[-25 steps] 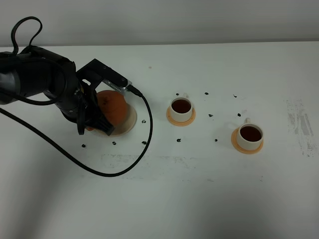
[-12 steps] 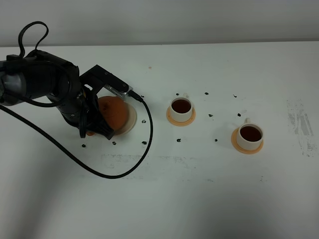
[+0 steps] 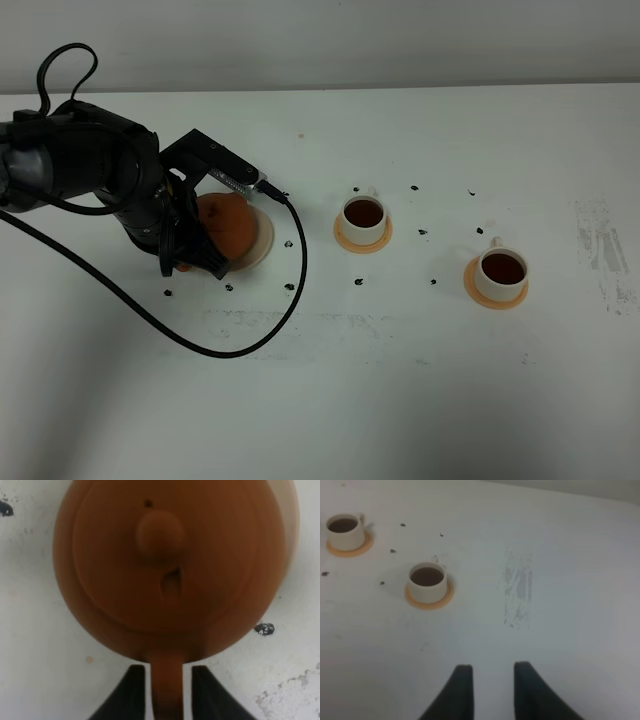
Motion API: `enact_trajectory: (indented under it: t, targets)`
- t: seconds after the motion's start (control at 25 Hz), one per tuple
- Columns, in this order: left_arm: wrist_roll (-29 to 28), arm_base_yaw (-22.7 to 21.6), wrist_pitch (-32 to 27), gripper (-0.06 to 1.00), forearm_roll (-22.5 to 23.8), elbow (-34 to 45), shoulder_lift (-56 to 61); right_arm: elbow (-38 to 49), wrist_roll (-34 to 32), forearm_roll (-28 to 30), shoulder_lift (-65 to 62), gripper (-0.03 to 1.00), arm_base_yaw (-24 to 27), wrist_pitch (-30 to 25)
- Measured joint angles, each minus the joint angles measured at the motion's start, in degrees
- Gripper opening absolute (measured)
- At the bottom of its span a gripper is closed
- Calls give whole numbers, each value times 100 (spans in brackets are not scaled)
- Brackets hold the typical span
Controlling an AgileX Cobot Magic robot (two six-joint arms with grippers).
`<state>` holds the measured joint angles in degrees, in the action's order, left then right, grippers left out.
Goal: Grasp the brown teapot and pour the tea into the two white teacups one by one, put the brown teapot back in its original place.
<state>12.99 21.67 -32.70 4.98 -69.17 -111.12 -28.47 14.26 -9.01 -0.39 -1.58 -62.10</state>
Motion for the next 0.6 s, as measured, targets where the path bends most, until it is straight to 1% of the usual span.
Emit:
enact_trajectory:
  t: [0.12,0.28,0.48,0.6]
  targets:
    - [0,0,-5,34,0,0,48,0,0,0,0,22,0,0]
    - [-1,0,-78,36,5,0,318,0,0,0,0,22,0,0]
    - [-1,0,-473,36,5,0,999,0,0,0,0,22,0,0]
    - [-1,-54,-816,36,5,0,1502,0,0,0,0,22,0,0]
